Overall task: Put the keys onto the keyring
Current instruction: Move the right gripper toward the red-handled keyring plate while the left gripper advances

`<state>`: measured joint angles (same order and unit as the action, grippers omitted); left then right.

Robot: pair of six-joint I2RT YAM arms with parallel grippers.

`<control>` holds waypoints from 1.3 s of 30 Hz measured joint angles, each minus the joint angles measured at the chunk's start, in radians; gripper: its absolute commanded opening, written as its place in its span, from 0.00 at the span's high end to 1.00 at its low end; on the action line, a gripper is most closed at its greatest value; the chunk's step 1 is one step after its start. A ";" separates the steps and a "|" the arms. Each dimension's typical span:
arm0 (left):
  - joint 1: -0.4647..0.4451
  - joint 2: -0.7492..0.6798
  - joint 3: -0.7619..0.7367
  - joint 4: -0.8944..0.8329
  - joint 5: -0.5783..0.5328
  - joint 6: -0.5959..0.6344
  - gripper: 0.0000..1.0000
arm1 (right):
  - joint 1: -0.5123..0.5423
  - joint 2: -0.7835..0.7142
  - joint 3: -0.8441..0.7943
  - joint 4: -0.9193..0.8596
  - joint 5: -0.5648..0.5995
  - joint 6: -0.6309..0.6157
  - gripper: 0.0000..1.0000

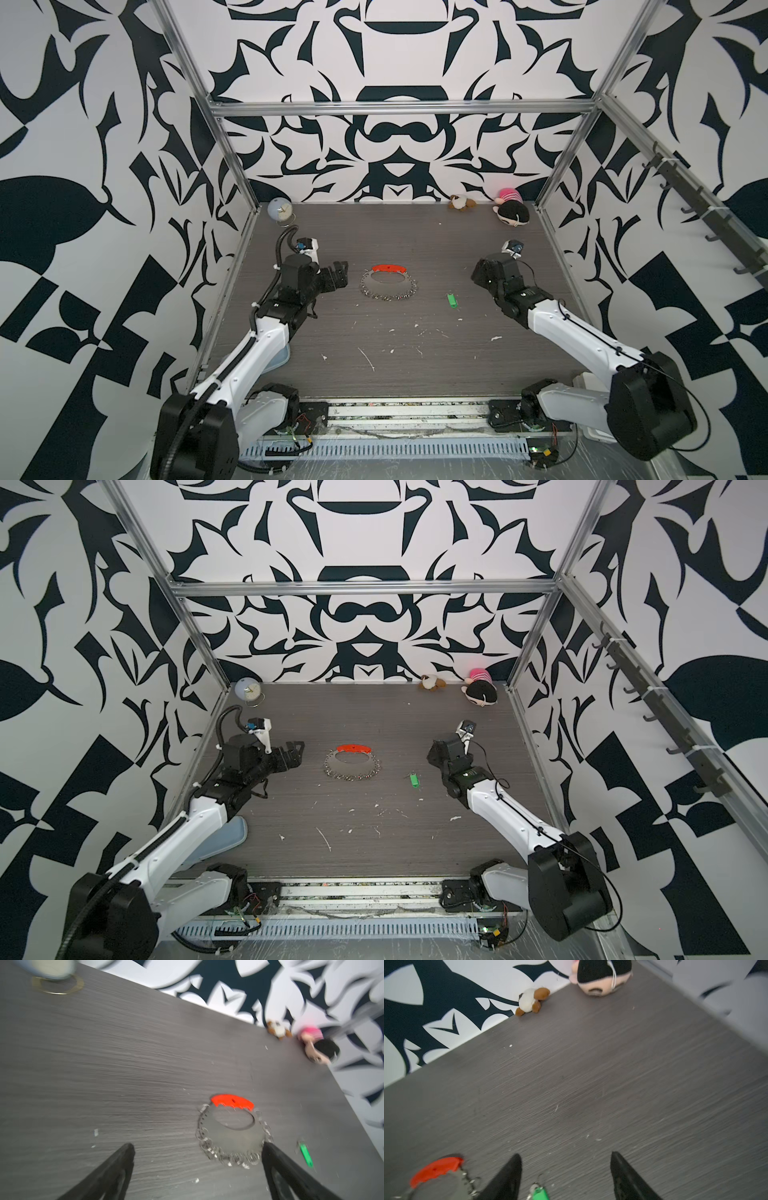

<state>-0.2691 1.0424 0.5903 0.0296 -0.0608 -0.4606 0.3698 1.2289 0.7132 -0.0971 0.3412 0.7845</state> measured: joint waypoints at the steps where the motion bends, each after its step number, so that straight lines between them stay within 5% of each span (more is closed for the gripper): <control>1: 0.001 -0.012 -0.037 0.013 -0.040 -0.036 0.01 | 0.007 0.011 0.000 0.003 -0.037 0.047 0.38; 8: 0.005 0.001 -0.105 -0.003 -0.189 -0.175 0.01 | 0.138 0.182 0.055 0.014 -0.169 0.278 0.45; 18: 0.005 0.006 -0.105 0.043 -0.208 -0.255 0.00 | 0.196 0.434 0.123 0.150 -0.279 0.466 0.57; 39: 0.005 -0.032 -0.151 0.116 -0.189 -0.276 0.01 | 0.215 0.632 0.274 0.198 -0.357 0.620 0.73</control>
<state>-0.2638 1.0103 0.4393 0.1459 -0.2497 -0.7364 0.5850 1.8614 0.9867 0.1009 -0.0158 1.4048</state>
